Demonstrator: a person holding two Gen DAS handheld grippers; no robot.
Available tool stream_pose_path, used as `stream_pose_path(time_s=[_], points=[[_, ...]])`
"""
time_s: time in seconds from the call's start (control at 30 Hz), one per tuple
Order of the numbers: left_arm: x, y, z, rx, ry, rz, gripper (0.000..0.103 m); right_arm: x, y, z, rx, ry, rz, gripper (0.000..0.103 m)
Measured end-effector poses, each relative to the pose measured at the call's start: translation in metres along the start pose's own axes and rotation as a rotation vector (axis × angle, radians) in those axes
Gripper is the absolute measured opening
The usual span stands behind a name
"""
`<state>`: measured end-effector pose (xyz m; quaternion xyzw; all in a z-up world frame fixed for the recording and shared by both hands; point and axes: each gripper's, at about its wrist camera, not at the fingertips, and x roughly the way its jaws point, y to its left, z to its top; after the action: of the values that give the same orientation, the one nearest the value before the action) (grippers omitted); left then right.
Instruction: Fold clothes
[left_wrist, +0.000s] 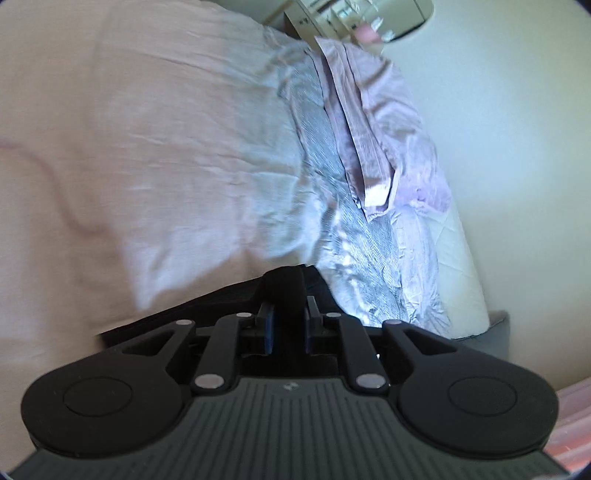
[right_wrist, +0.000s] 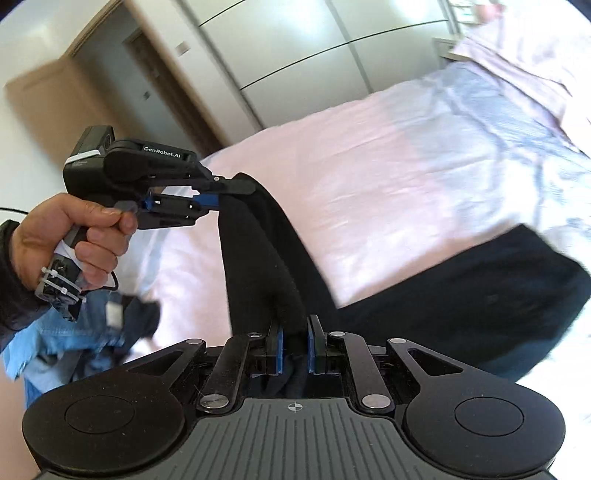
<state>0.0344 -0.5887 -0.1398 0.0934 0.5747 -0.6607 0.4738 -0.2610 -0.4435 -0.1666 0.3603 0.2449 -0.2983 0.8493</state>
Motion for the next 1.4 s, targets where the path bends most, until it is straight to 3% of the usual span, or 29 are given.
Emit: stream_pose_path(time_s=[0.13, 0.23, 0.3, 0.33, 0.4, 0.5, 0.57, 0.63, 0.67, 0.8, 0.9, 0.97, 1.0, 1.03, 1.13, 1.2, 1.23, 1.27, 1.33, 1.4], points=[[0.102, -0.044, 0.006, 0.027, 0.025, 0.021, 0.016, -0.024, -0.104, 0.028, 0.068, -0.005, -0.001, 0.011], [0.180, -0.054, 0.004, 0.015, 0.057, -0.001, 0.019, -0.040, -0.192, 0.043, 0.145, 0.016, -0.022, 0.011], [0.212, -0.056, 0.003, 0.002, 0.076, -0.010, 0.020, -0.034, -0.256, 0.035, 0.268, 0.021, -0.060, 0.012], [0.220, -0.054, 0.000, 0.000, 0.084, 0.000, 0.021, -0.030, -0.284, 0.028, 0.335, 0.030, -0.088, 0.018], [0.225, -0.045, -0.007, -0.002, 0.094, 0.026, 0.025, -0.032, -0.318, 0.019, 0.412, 0.044, -0.160, 0.023], [0.219, -0.017, -0.018, 0.009, 0.115, 0.121, 0.029, -0.049, -0.330, 0.022, 0.401, 0.009, -0.165, 0.025], [0.214, 0.002, -0.026, 0.050, 0.149, 0.183, 0.030, -0.049, -0.319, 0.031, 0.328, -0.004, -0.150, 0.031], [0.210, 0.021, -0.036, 0.084, 0.185, 0.227, 0.030, -0.040, -0.306, 0.041, 0.232, 0.008, -0.097, 0.050], [0.208, 0.030, -0.041, 0.089, 0.199, 0.241, 0.030, -0.027, -0.301, 0.046, 0.183, 0.034, -0.083, 0.054], [0.204, 0.054, -0.046, 0.143, 0.197, 0.224, 0.030, 0.030, -0.292, 0.063, 0.024, 0.159, -0.070, 0.057], [0.213, 0.041, -0.033, 0.305, 0.182, 0.143, 0.031, 0.069, -0.297, 0.068, 0.009, 0.308, -0.037, 0.056], [0.227, 0.027, -0.024, 0.424, 0.182, 0.089, 0.032, 0.075, -0.295, 0.069, 0.016, 0.332, -0.025, 0.039], [0.238, 0.021, -0.020, 0.464, 0.188, 0.068, 0.033, 0.077, -0.295, 0.069, 0.020, 0.343, -0.019, 0.018], [0.249, 0.015, -0.016, 0.504, 0.194, 0.047, 0.036, 0.077, -0.296, 0.068, 0.030, 0.340, -0.020, 0.014], [0.282, -0.001, -0.006, 0.601, 0.221, -0.014, 0.040, 0.069, -0.300, 0.062, 0.080, 0.315, -0.025, 0.009], [0.307, 0.000, -0.002, 0.591, 0.287, -0.041, 0.039, 0.065, -0.306, 0.064, 0.091, 0.304, -0.027, 0.007], [0.314, -0.001, -0.002, 0.587, 0.313, -0.049, 0.035, 0.063, -0.308, 0.065, 0.097, 0.298, -0.028, 0.007], [0.318, -0.004, -0.002, 0.585, 0.331, -0.054, 0.019, 0.062, -0.311, 0.066, 0.102, 0.293, -0.029, 0.007], [0.319, -0.012, -0.003, 0.597, 0.346, -0.053, 0.003, 0.058, -0.316, 0.069, 0.112, 0.282, -0.032, 0.006], [0.302, -0.030, -0.003, 0.647, 0.295, -0.052, 0.002, 0.054, -0.322, 0.071, 0.122, 0.271, -0.034, 0.005]])
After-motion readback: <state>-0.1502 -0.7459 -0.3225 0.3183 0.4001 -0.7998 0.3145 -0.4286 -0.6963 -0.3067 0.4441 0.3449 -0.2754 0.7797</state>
